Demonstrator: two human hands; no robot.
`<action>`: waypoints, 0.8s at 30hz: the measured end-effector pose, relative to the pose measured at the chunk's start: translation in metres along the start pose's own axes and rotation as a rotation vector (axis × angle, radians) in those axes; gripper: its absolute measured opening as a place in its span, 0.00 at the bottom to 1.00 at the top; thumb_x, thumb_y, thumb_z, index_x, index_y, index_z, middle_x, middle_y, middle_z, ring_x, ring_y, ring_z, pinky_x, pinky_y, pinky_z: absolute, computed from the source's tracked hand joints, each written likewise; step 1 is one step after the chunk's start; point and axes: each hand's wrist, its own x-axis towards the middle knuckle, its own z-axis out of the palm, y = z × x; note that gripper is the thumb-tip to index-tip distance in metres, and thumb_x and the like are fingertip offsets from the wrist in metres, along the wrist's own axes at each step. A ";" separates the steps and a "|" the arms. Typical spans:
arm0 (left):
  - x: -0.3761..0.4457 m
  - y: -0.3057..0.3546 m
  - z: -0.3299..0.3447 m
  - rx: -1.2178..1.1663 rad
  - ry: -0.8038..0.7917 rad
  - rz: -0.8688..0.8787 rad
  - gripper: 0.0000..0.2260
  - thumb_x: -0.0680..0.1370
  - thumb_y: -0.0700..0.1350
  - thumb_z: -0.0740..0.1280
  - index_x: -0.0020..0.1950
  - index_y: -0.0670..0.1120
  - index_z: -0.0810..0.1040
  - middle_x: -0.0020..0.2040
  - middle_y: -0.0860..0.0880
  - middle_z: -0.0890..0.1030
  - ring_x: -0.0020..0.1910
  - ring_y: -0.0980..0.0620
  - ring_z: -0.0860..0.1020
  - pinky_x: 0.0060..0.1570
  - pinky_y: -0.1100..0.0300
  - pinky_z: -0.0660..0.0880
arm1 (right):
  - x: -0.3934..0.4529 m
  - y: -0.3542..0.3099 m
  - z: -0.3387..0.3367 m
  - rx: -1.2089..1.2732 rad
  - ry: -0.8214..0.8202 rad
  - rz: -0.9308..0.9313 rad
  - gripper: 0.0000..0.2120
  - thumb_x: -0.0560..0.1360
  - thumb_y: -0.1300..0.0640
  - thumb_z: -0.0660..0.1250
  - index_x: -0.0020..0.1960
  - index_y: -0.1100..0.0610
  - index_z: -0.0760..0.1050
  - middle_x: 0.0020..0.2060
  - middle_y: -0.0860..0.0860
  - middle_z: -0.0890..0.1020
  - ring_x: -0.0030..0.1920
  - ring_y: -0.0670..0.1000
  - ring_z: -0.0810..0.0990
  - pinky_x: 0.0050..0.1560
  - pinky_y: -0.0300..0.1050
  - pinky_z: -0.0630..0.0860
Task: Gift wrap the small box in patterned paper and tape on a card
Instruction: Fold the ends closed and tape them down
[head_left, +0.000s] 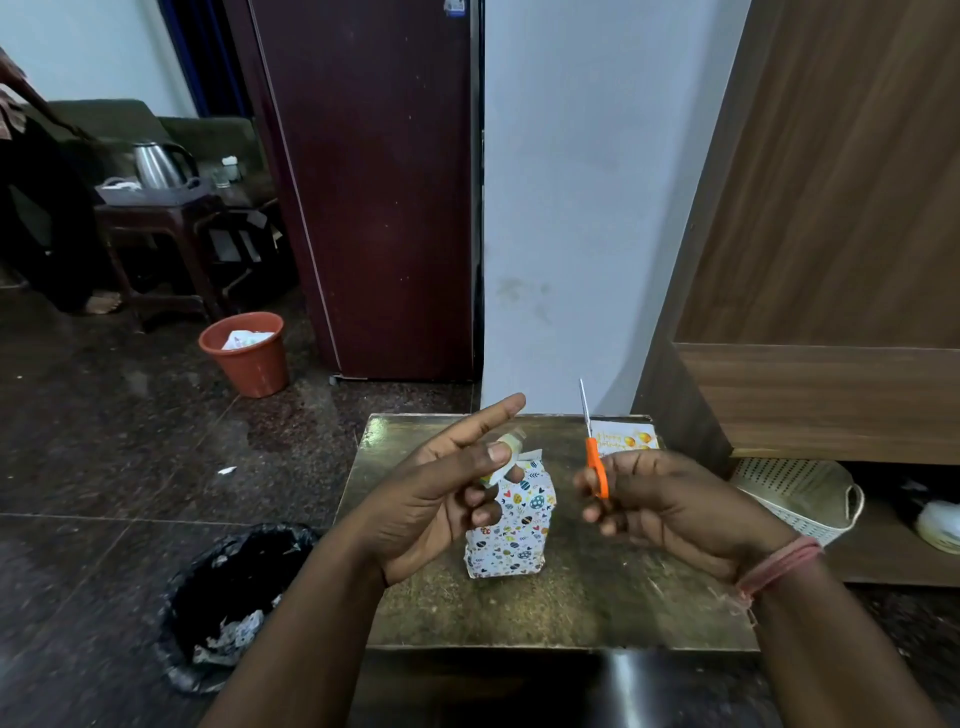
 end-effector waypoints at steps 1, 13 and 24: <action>0.000 0.000 0.002 -0.001 0.005 0.018 0.27 0.74 0.47 0.75 0.73 0.54 0.77 0.48 0.41 0.74 0.35 0.56 0.63 0.35 0.62 0.67 | 0.006 0.007 -0.005 -0.252 0.156 0.040 0.07 0.76 0.60 0.72 0.47 0.64 0.80 0.40 0.60 0.82 0.37 0.54 0.81 0.37 0.42 0.77; 0.005 -0.005 0.011 0.046 0.061 0.058 0.27 0.73 0.43 0.76 0.71 0.53 0.79 0.50 0.41 0.70 0.33 0.57 0.65 0.33 0.62 0.67 | 0.035 0.071 0.019 -1.217 0.658 0.257 0.12 0.79 0.55 0.63 0.59 0.56 0.80 0.58 0.55 0.82 0.59 0.56 0.81 0.57 0.42 0.74; 0.008 -0.008 0.012 0.061 0.078 0.063 0.26 0.72 0.42 0.77 0.70 0.52 0.80 0.54 0.41 0.69 0.35 0.55 0.64 0.32 0.62 0.68 | 0.052 0.071 0.018 -1.255 0.695 0.249 0.13 0.75 0.51 0.69 0.57 0.55 0.79 0.54 0.54 0.82 0.55 0.57 0.82 0.53 0.45 0.78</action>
